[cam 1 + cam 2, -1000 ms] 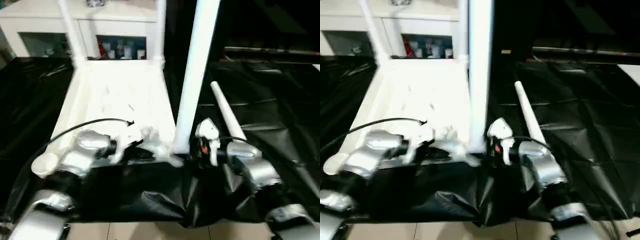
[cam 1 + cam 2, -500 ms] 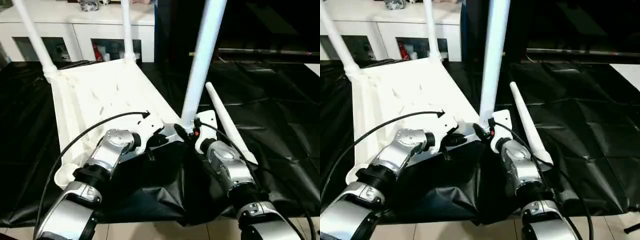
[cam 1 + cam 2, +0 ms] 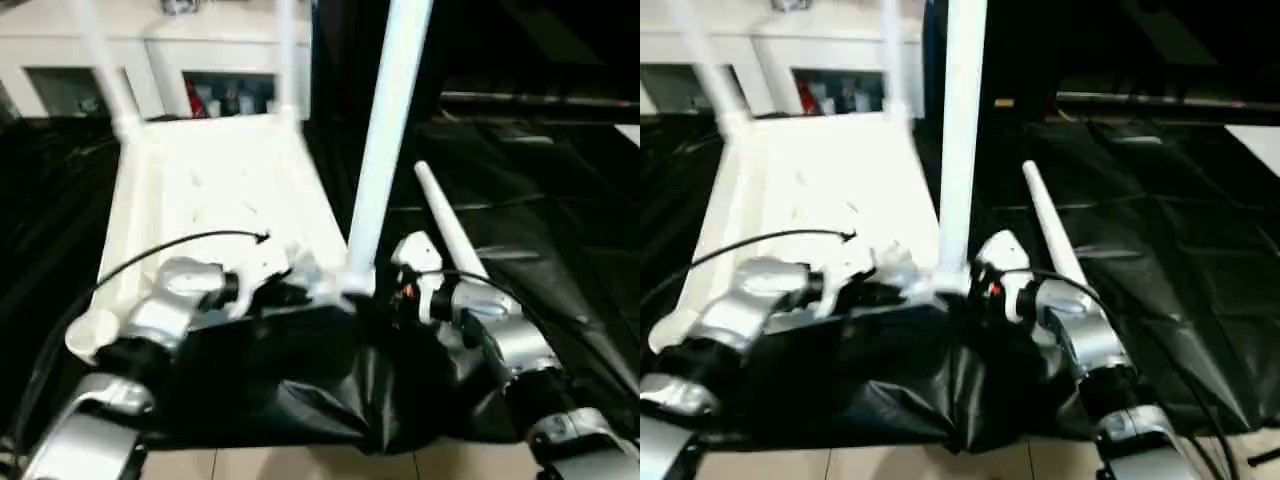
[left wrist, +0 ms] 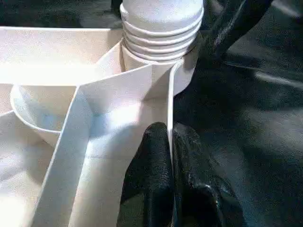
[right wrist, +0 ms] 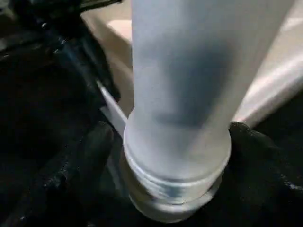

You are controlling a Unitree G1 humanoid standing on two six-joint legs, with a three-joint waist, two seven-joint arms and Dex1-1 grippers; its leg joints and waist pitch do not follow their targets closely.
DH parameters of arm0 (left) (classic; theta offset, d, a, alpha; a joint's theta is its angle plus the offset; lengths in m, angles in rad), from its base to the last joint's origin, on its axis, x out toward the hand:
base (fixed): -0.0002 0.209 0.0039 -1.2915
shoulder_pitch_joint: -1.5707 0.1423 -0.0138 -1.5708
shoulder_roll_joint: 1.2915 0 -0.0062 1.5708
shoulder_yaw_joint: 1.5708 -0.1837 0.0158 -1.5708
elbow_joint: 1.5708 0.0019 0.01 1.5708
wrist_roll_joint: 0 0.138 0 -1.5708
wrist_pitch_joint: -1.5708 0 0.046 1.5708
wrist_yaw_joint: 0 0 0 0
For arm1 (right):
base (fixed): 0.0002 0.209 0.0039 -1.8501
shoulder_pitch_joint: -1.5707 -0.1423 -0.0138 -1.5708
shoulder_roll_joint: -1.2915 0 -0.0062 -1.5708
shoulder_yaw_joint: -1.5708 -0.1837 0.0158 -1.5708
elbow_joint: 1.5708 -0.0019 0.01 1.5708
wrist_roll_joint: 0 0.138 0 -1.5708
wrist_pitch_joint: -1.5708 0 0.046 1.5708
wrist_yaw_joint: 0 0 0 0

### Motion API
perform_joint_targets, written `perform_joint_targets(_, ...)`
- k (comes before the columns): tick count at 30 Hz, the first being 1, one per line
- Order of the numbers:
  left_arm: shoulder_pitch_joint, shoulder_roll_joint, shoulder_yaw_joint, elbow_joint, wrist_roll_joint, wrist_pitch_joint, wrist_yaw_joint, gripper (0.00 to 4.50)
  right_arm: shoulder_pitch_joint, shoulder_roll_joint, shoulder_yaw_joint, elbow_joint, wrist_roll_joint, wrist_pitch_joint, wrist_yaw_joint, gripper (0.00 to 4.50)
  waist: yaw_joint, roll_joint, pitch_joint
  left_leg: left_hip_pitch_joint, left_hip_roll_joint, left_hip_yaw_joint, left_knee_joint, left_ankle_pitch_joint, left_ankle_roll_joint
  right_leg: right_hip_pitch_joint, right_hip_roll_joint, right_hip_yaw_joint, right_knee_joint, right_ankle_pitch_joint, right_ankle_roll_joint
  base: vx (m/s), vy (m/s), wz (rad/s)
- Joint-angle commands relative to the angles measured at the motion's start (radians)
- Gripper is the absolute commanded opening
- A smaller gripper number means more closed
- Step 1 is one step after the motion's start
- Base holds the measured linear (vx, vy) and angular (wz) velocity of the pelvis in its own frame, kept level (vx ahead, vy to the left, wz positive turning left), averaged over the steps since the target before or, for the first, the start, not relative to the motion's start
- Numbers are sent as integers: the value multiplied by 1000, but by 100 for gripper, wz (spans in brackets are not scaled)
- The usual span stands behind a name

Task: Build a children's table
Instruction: Rotate leg to tighten

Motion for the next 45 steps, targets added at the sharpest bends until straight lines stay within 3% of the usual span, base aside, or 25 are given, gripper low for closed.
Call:
perform_joint_targets(1, 23, -11, -17, -23, -43, 10, -50, 0, 0, -11, 7, -26, 11, 0, 44, 389, 5, -8, -60, -7, 22, 9, -54, -143, 98, 66, -47, 49, -54, -160, -235, 0, 0, 0)
perform_joint_targets(6, 31, -6, -16, -28, -44, 10, -58, 0, 2, -10, 20, -28, 14, 13, 66, 389, 13, -7, -59, -5, 23, 9, -55, -151, 90, 66, -49, 50, -55, -180, -226, 0, 0, 0)
perform_joint_targets(7, 33, -7, -15, -27, -42, 10, -57, 0, 2, -5, 25, -21, 13, 11, 69, 363, 12, -9, -58, -6, 22, 9, -56, -156, 86, 66, -49, 50, -57, -193, -220, 0, 0, 0)
perform_joint_targets(11, 40, -5, -11, -38, -43, 18, -60, 0, 1, 8, 16, -16, 24, 24, 73, 351, 12, -9, -58, -5, 22, 8, -56, -151, 80, 66, -49, 50, -57, -199, -213, 0, 0, 0)
perform_joint_targets(13, 40, -5, -10, -38, -43, 20, -59, 0, 0, 10, 14, -15, 23, 24, 72, 318, 12, -8, -58, -4, 22, 8, -56, -157, 78, 65, -48, 50, -58, -207, -211, 0, 0, 0)
perform_joint_targets(20, 43, -7, -8, -43, -46, 28, -55, 0, 4, 17, 0, -13, 30, 35, 62, 279, 12, -8, -60, -5, 20, 9, -54, -140, 81, 67, -47, 50, -54, -176, -217, 0, 0, 0)
perform_joint_targets(22, 40, -17, -5, -37, -40, 29, -31, 0, 6, 32, -15, -1, 32, 51, 23, 275, 13, -8, -61, -5, 20, 9, -53, -136, 81, 67, -47, 51, -53, -173, -217, 0, 0, 0)
perform_joint_targets(24, 23, -51, 3, -2, -4, 34, 79, 0, 3, 80, -56, 59, 19, 73, -129, 272, 8, -9, -58, -4, 21, 9, -55, -145, 73, 63, -48, 52, -56, -192, -215, 0, 0, 0)
perform_joint_targets(27, 1, -95, 17, 38, 18, 54, 194, 0, 5, 126, -77, 110, -7, 66, -276, 272, 1, -12, -52, -2, 15, 6, -59, -199, 33, 61, -51, 49, -76, -363, -155, 0, 0, 0)
perform_joint_targets(30, -31, -170, 32, 75, 36, 107, 347, 0, -3, 201, -118, 167, -26, 76, -502, 272, -5, -15, -44, 4, 12, 6, -62, -240, 26, 52, -49, 47, -91, -463, -120, 0, 0, 0)
perform_joint_targets(31, -46, -201, 40, 91, 43, 122, 412, 0, -11, 230, -131, 181, -27, 85, -569, 272, -7, -14, -43, 11, 8, 2, -62, -279, 17, 50, -52, 42, -103, -566, -83, 0, 0, 0)
perform_joint_targets(33, -63, -240, 48, 110, 47, 133, 477, 0, -27, 268, -147, 198, -29, 85, -644, 272, -10, -13, -45, 14, 6, -1, -61, -289, 16, 48, -51, 39, -109, -586, -66, 0, 0, 0)
perform_joint_targets(36, -76, -269, 27, 121, 68, 102, 498, 0, -48, 303, -134, 211, -53, 47, -669, 272, -11, -9, -49, 9, 7, 0, -63, -277, 28, 49, -49, 41, -106, -539, -67, 0, 0, 0)
perform_joint_targets(38, -78, -270, 19, 124, 72, 100, 480, 0, -53, 307, -126, 214, -60, 34, -661, 272, -9, -11, -52, 3, 9, 1, -64, -257, 43, 54, -48, 44, -97, -467, -88, 0, 0, 0)
perform_joint_targets(39, -75, -257, 14, 116, 76, 93, 463, 0, -56, 305, -127, 211, -51, 12, -637, 307, -8, -10, -53, 2, 10, 1, -64, -248, 49, 55, -48, 45, -93, -436, -100, 0, 0, 0)
perform_joint_targets(45, -48, -193, 7, 91, 62, 48, 347, 0, -58, 248, -145, 162, 0, 9, -483, 369, -8, -10, -53, -2, 11, 2, -64, -245, 67, 61, -48, 45, -90, -413, -122, 0, 0, 0)
